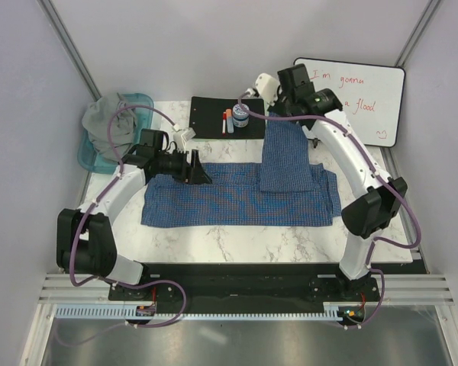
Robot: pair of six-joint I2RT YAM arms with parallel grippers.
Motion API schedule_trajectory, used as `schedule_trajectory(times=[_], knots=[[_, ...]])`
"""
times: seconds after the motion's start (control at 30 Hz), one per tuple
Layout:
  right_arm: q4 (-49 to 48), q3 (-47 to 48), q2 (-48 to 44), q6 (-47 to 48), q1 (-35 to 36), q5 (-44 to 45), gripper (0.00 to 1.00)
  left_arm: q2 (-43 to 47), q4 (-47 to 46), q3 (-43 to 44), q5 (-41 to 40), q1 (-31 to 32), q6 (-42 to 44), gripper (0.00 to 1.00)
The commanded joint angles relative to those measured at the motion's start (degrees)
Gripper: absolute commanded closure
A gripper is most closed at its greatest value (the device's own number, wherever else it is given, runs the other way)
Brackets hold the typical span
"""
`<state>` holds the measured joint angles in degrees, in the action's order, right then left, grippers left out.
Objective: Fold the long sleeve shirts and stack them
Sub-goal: Fold the shirt
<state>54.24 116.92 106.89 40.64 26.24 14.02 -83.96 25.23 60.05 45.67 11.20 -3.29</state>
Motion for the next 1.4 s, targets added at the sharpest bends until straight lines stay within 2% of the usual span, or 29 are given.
schedule_trajectory(times=[0.0,0.03,0.07,0.17,0.4,0.57,0.73,0.9,1.03,1.27,1.37], knots=[[-7.64,3.66,-0.89,6.99,-1.45,2.33,1.0,3.37,0.95,-0.72,1.26,-0.57,3.2,0.25],[-8.79,3.49,-1.07,8.39,-1.54,1.2,1.0,3.54,1.13,-0.73,1.18,-0.57,4.77,0.24],[-11.23,2.96,-1.07,8.83,-1.63,0.66,1.0,4.07,1.31,-0.81,1.09,-0.65,5.31,0.15],[-13.27,3.31,0.15,10.68,-1.37,-1.28,1.0,4.94,1.84,-1.16,0.83,-0.83,6.27,0.14],[-14.25,5.51,3.24,12.45,-1.45,0.4,1.0,7.58,2.89,-3.18,-0.49,-1.36,8.38,0.13],[-8.47,4.54,-0.45,10.16,1.52,-0.4,1.0,8.81,3.24,-4.06,-1.89,-2.32,8.65,0.13],[-1.34,-2.47,-5.64,3.06,5.92,-0.31,1.0,9.17,3.15,-4.15,-1.64,-5.3,7.07,0.13],[4.02,-5.39,-5.47,-7.05,9.44,-0.48,1.0,9.78,3.33,-4.51,-0.06,-7.42,6.89,0.13],[8.86,-5.39,-3.18,-15.32,10.58,-7.49,1.0,10.4,3.77,-4.85,1.08,-9.0,7.16,0.13],[7.9,-2.76,3.31,-27.52,11.91,-18.22,1.0,10.4,3.68,-6.79,4.68,-12.94,5.84,0.13],[5.8,-1.26,5.16,-29.74,13.04,-22.09,1.0,10.31,3.07,-7.75,6.62,-14.01,4.7,0.14]])
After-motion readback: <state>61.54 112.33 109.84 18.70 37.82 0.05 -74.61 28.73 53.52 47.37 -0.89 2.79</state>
